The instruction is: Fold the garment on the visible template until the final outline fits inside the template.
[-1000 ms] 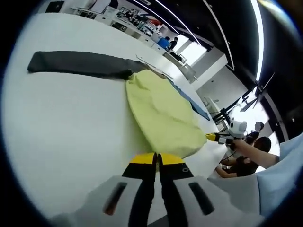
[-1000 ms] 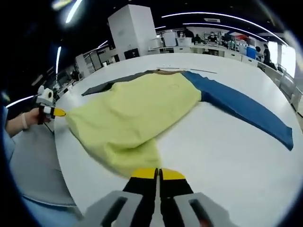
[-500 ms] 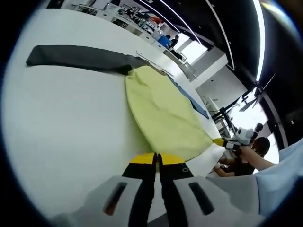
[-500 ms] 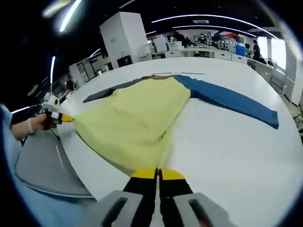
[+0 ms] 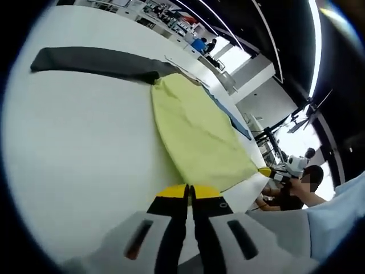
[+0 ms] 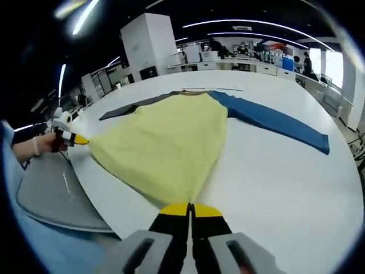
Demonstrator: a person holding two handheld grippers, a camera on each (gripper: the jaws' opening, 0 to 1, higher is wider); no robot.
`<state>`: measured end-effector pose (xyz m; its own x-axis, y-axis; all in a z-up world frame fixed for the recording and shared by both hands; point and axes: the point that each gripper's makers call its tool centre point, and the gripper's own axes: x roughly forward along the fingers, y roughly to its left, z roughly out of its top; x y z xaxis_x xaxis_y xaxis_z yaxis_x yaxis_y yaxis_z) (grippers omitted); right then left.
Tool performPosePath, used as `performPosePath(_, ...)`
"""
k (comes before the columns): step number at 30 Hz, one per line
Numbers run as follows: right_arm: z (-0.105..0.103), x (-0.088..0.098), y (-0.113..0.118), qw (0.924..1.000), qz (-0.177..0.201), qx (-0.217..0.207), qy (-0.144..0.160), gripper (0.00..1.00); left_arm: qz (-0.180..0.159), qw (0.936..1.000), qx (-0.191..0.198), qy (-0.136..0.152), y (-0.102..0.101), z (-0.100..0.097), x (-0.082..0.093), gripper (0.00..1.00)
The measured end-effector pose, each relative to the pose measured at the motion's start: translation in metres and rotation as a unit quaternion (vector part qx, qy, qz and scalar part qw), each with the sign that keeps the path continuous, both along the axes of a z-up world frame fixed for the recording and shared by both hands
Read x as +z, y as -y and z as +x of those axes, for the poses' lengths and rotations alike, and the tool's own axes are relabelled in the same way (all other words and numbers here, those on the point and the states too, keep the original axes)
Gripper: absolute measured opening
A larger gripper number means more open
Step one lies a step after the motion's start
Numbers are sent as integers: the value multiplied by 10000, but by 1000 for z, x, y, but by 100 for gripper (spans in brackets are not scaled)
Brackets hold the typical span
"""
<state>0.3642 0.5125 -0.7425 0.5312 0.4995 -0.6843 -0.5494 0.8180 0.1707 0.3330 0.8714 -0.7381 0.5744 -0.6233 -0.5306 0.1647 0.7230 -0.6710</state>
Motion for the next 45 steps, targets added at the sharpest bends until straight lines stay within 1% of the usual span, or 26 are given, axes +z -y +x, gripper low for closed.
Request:
performPosePath(2, -1, -1, 0, 10000, -20, 12, -25, 0, 24, 10000, -1, -19, 0, -1, -2, 0)
performPosePath(4, -1, -2, 0, 10000, -13, 18, -42, 0, 158, 9998, -40, -89, -1, -4, -8, 0)
performPosePath(6, -2, -3, 1, 10000, -22, 16, -68, 0, 200, 9997, -57, -128, 1, -5, -11, 0)
performPosePath(12, -6, -9, 4, 9998, 7, -48, -201, 0, 303, 9988, -71, -371, 0, -10, -21, 0)
performPosePath(13, -7, -10, 4, 9997, 12, -56, -227, 0, 310, 9985, -53, -453, -1, -11, -23, 0)
performPosePath(18, -12, -11, 4, 9995, 65, -88, -301, 0, 198, 9972, 48, -725, -1, -16, -28, 0)
performPosePath(23, -18, -13, 5, 9992, 93, -102, -387, 0, 203, 9961, 24, -855, 0, -20, -32, 0)
performPosePath(25, -20, -15, 5, 9991, 96, -105, -404, 0, 147, 9958, 53, -897, 0, -21, -31, 0)
performPosePath(31, -23, -18, 4, 9988, 98, -111, -462, 0, 143, 9960, 16, -878, 0, -23, -31, 0)
performPosePath(33, -23, -19, 4, 9988, 83, -99, -468, 0, 156, 9964, -5, -836, 0, -23, -30, 0)
performPosePath(35, -23, -19, 4, 9989, 89, -83, -461, 0, 174, 9971, -52, -734, 1, -22, -30, 0)
performPosePath(37, -23, -16, 2, 9989, 183, -85, -425, 0, 162, 9977, -56, -657, 1, -21, -29, 0)
performPosePath(38, -22, -15, 2, 9989, 239, -115, -386, 2, 177, 9984, -110, -525, 2, -20, -27, 1)
performPosePath(39, -21, -15, 3, 9987, 261, -175, -413, 14, 182, 9987, -119, -467, 2, -19, -26, 4)
performPosePath(40, -19, -15, 5, 9983, 306, -282, -402, 27, 231, 9994, -126, -220, 2, -13, -23, 7)
performPosePath(41, -16, -15, 7, 9982, 319, -391, -330, 39, 215, 9997, -58, -122, 2, -10, -20, 12)
performPosePath(42, -16, -16, 8, 9983, 300, -407, -304, 49, 184, 9998, -56, -93, 2, -9, -17, 17)
performPosePath(43, -16, -16, 10, 9983, 283, -422, -299, 51, 179, 9998, -58, -70, 3, -8, -15, 21)
performPosePath(44, -16, -16, 12, 9982, 247, -446, -302, 51, 79, 9999, -37, 127, 5, -3, -9, 28)
performPosePath(45, -16, -16, 13, 9982, 229, -471, -286, 54, 12, 9997, -13, 263, 6, 0, -6, 34)
